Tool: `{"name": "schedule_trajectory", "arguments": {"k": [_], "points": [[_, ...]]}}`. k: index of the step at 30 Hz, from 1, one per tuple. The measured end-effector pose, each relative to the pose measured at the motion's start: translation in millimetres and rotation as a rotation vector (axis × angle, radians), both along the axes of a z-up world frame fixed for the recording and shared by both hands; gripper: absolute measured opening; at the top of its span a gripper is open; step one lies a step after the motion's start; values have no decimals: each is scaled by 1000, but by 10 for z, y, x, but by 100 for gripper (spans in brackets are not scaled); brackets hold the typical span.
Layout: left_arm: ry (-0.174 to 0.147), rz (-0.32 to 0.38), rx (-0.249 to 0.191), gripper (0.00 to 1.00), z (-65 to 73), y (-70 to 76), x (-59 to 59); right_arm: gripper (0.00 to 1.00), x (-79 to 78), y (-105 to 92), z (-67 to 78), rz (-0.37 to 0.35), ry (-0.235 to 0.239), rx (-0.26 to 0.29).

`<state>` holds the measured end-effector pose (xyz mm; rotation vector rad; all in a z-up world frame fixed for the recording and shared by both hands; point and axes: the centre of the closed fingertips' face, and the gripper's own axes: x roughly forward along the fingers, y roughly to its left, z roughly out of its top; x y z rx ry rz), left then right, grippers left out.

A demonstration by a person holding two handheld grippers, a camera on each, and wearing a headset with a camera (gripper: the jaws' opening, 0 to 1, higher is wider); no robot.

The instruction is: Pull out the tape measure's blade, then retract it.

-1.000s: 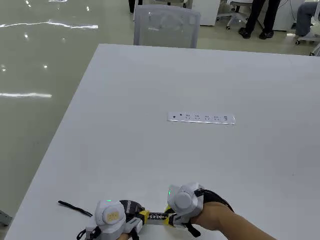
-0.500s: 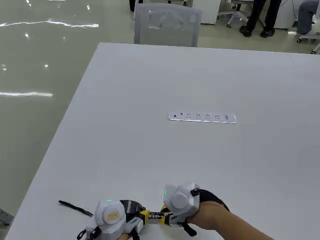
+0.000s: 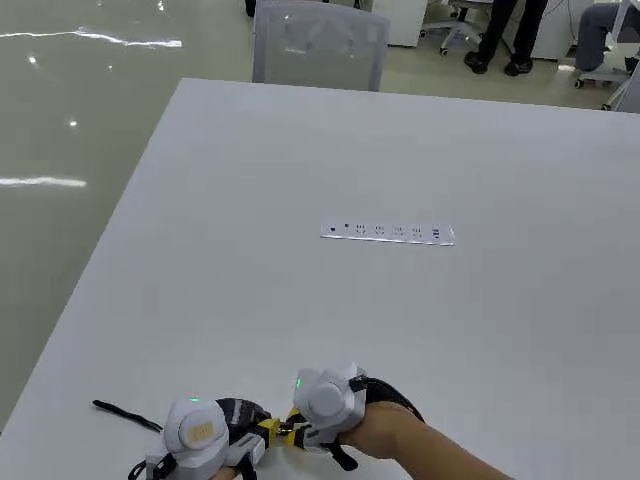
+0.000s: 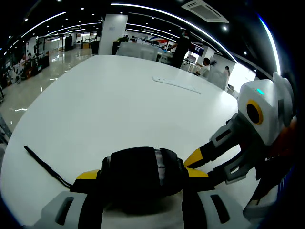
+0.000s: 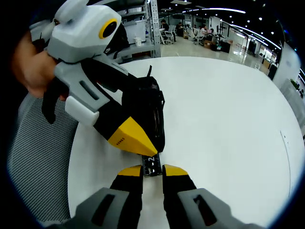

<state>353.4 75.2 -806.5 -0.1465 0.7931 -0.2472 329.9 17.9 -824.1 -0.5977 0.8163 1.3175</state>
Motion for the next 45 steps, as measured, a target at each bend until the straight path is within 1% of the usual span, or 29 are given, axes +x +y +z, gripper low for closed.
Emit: {"name": "schedule_trajectory", "arguments": {"k": [7,15,18,24,34,39,45], "points": [[1,0,-9,64,4,6,-5,15,3,91,7,14,-11,15],[-1,-1,-10,64,6,6,-8,15,3,132,7,16,-19,39],[-1,-9,-5,64,5,0,-12,15,-8,151,16,64,-47,42],[-1,-14,-12,64,10,-7,-14,15,0,143,9,84,-46,55],[-5,-33,-13,63,14,-23,-26,15,-5,139,-21,69,-45,46],[-5,-36,-14,63,15,-27,-25,15,-8,137,-13,84,-69,48],[-6,-39,-16,63,16,-27,-26,15,-6,132,-4,82,-77,50]]}}
